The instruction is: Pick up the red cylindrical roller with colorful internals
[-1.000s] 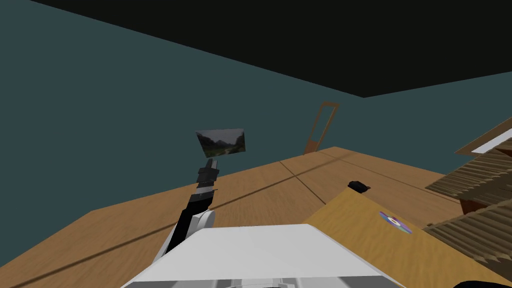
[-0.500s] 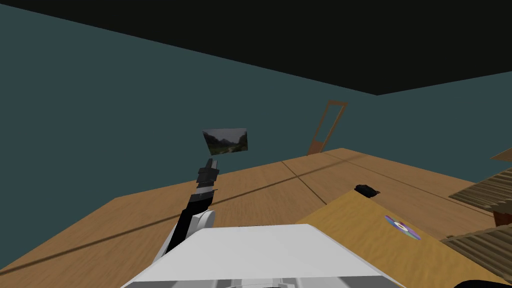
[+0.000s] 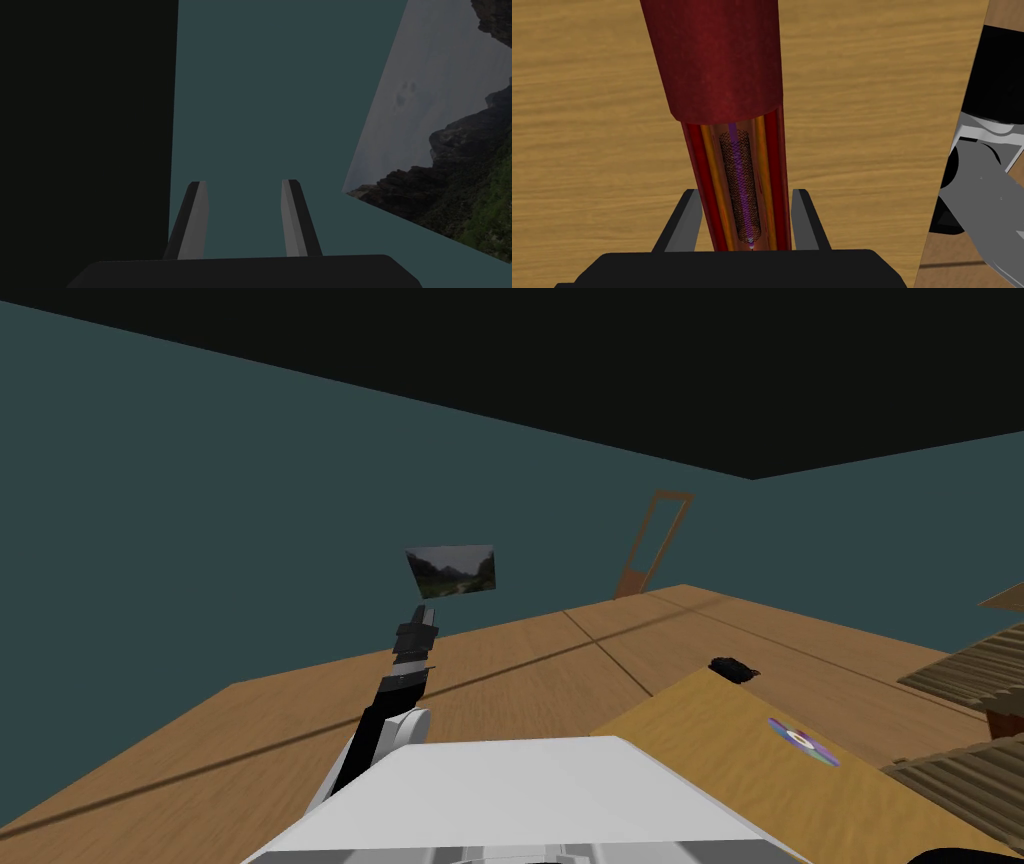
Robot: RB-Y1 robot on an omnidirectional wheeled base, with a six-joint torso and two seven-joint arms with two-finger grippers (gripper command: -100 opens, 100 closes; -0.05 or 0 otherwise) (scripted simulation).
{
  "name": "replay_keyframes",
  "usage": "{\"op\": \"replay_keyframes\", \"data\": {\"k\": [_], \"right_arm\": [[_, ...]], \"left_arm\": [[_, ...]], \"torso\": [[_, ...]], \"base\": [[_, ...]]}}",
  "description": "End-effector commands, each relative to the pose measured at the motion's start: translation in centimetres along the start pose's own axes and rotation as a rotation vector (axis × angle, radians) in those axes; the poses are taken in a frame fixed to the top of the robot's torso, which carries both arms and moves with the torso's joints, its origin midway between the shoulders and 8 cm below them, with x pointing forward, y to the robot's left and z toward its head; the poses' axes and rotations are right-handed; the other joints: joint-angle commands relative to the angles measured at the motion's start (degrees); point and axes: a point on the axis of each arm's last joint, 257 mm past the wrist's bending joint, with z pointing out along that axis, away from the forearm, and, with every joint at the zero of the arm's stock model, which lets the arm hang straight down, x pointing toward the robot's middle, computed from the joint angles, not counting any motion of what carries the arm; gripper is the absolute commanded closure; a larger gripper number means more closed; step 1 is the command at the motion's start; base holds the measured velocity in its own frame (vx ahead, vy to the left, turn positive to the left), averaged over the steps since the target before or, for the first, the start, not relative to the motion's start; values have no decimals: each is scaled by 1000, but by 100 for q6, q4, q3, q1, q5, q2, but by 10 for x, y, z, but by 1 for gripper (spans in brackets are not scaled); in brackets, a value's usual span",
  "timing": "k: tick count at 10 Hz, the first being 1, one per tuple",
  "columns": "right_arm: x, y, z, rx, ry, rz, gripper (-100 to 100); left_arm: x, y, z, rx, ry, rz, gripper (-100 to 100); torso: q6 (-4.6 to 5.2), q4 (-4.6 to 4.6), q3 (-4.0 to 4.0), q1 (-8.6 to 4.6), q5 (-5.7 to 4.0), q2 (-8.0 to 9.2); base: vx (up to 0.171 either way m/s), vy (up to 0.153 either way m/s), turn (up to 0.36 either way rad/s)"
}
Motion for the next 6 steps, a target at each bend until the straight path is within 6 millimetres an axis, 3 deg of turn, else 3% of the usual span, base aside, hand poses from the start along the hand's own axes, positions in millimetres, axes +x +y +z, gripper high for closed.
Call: {"op": "replay_keyframes", "data": {"k": [1, 2, 4, 5, 6], "right_arm": [[0, 0, 0, 0, 0, 0, 0], [6, -9, -10, 2, 1, -17, 100], [12, -17, -22, 0, 1, -40, 100], [10, -15, -18, 2, 3, -30, 100], [11, -15, -19, 1, 3, -32, 0]], "left_arm": [[0, 0, 0, 0, 0, 0, 0], [0, 0, 0, 0, 0, 0, 0], [0, 0, 0, 0, 0, 0, 0], [0, 0, 0, 0, 0, 0, 0], [0, 0, 0, 0, 0, 0, 0]], "torso": [[0, 0, 0, 0, 0, 0], [0, 0, 0, 0, 0, 0], [9, -9, -18, 18, 7, -30], [6, -10, -22, 20, 10, -36], [1, -7, -15, 15, 8, -24]], "base": [[0, 0, 0], [69, 25, -159], [102, 35, -155], [42, 17, -31], [7, 4, 4]]}}
